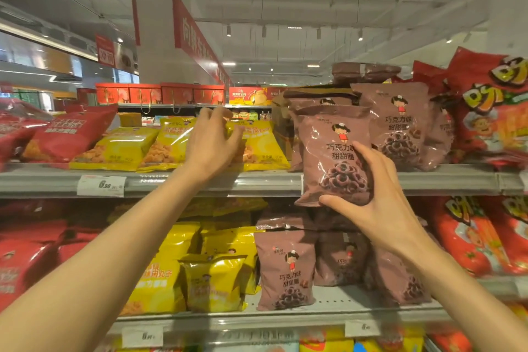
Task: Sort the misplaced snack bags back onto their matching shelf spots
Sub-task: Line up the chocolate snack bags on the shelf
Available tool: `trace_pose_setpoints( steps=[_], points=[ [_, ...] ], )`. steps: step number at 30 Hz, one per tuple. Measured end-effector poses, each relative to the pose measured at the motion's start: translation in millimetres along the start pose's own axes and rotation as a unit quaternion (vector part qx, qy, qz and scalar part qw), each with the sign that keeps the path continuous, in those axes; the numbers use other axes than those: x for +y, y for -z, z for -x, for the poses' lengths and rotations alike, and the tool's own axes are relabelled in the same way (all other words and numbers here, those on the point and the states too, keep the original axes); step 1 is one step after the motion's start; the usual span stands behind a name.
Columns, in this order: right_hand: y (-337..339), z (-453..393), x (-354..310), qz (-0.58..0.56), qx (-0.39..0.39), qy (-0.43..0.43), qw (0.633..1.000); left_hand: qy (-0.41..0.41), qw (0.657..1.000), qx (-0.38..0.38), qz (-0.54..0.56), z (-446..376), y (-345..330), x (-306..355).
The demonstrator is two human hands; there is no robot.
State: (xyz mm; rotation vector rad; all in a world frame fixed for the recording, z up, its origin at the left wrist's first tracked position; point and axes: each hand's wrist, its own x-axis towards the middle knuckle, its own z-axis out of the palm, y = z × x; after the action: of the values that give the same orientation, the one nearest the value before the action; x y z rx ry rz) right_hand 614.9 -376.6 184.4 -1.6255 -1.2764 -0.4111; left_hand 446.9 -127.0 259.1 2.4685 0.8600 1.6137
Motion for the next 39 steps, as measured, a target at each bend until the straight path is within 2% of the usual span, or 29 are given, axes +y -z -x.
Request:
trace_pose_setpoints(
  steps=[2, 5, 9, 14, 19, 21, 24, 27, 31, 33, 35, 37, 39],
  points=[
    [2.6, 2.2, 2.3, -0.009, -0.01, -0.005, 1.0, -0.008, 0.997, -0.002, 0.074, 21.9, 8.1, 6.5],
    [5.0, 14.2, 7.5, -0.022, -0.025, -0.011, 0.999, 0.026, 0.977, -0.056, 0.205, 66.8, 9.8, 17.3],
    [5.8, 42.5, 16.1, -0.034, -0.052, -0.006, 0.998, 0.086, 0.928, -0.161, 0.324, 128.4, -10.2, 33.0],
    [-4.9, 91.8, 45.4, -0.008, -0.11, -0.016, 0.994, 0.155, 0.88, -0.213, 0.395, 198.2, -49.9, 50.9],
    [-11.4, 135.4, 86.4, -0.04, -0.192, -0.081, 0.977, 0.246, 0.836, -0.238, 0.428, 250.6, -88.4, 68.0],
    [-13.9, 143.6, 99.6, -0.068, -0.184, -0.1, 0.975, 0.254, 0.841, -0.233, 0.418, 263.2, -103.5, 69.9],
    [-18.6, 147.6, 116.0, -0.127, -0.109, -0.135, 0.977, 0.261, 0.84, -0.232, 0.414, 269.2, -118.1, 75.2],
    [-26.3, 145.7, 131.5, -0.211, -0.088, -0.211, 0.95, 0.244, 0.852, -0.235, 0.398, 269.1, -130.6, 77.9],
    [-40.4, 134.7, 145.4, -0.226, -0.049, -0.243, 0.942, 0.217, 0.879, -0.238, 0.35, 265.8, -144.5, 69.8],
    [-46.1, 129.5, 149.9, -0.21, -0.03, -0.242, 0.947, 0.197, 0.916, -0.197, 0.287, 268.1, -145.6, 62.3],
    [-50.7, 125.0, 155.2, -0.187, -0.005, -0.234, 0.954, 0.182, 0.952, -0.122, 0.216, 274.2, -143.7, 49.9],
    [-56.8, 122.5, 157.3, -0.167, 0.009, -0.223, 0.96, 0.193, 0.963, -0.068, 0.176, 282.1, -141.5, 36.3],
    [-64.8, 122.8, 156.9, -0.143, 0.004, -0.218, 0.966, 0.208, 0.965, -0.061, 0.15, 288.4, -143.7, 24.8]
  ],
)
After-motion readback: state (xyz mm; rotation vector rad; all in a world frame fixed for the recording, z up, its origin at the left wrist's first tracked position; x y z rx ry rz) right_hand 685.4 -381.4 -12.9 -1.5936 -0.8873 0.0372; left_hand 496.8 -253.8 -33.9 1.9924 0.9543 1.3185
